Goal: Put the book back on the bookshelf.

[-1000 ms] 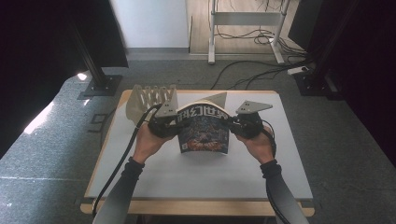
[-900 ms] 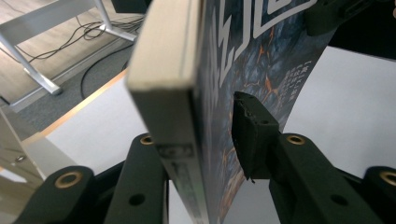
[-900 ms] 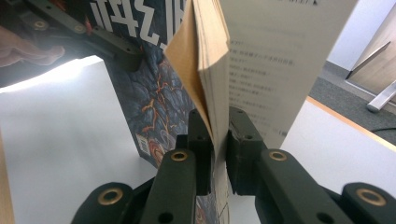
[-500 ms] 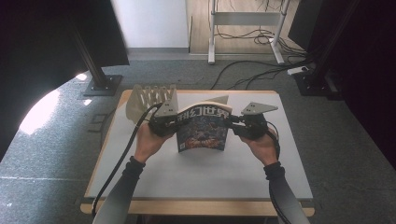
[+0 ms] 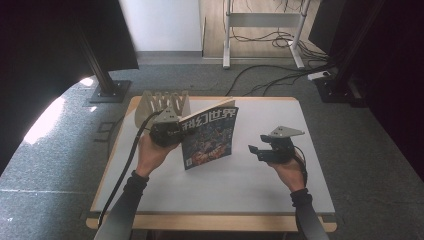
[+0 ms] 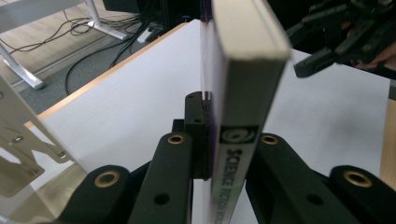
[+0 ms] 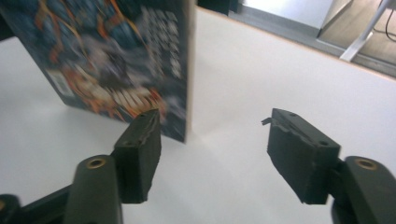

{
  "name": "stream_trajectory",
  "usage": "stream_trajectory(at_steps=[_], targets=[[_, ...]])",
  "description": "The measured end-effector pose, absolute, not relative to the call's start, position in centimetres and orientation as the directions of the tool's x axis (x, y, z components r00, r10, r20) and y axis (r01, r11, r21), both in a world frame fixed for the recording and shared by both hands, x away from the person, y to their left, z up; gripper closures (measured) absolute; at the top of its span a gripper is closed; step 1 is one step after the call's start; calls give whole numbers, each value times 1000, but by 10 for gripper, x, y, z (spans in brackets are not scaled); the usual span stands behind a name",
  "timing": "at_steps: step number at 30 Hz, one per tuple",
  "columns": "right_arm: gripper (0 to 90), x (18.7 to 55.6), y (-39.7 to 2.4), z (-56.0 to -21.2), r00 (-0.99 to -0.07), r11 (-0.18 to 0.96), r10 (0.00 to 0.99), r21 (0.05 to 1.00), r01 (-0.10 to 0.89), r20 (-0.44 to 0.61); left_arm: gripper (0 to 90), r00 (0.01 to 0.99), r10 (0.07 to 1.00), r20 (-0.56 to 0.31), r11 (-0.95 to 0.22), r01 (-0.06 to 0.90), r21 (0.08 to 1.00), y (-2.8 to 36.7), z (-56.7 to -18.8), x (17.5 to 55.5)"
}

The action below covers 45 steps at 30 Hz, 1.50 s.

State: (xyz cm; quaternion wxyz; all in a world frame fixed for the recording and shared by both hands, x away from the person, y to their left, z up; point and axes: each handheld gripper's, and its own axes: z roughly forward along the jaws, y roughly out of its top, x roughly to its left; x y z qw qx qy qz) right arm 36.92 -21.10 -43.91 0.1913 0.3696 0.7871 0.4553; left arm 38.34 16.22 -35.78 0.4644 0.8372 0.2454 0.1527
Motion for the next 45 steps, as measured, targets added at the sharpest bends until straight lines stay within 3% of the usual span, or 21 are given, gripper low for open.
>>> stream_trajectory(at_steps=[10, 29, 34, 45], targets=[[253, 365, -218, -474, -632, 330, 774, 827, 455, 39, 826, 809, 587, 23, -431, 288, 855, 176, -352, 378], [0, 363, -227, -535, -564, 358, 824, 722, 592, 55, 827, 756, 654, 8, -394, 331, 857, 219, -339, 366], [0, 362, -222, -536, -569, 395, 822, 714, 577, 5, 826, 736, 677, 1, -367, 336, 868, 238, -334, 362], [0, 361, -222, -537, -569, 394, 823, 720, 571, 1, 826, 673, 740, -3, -327, 364, 872, 276, -327, 351]])
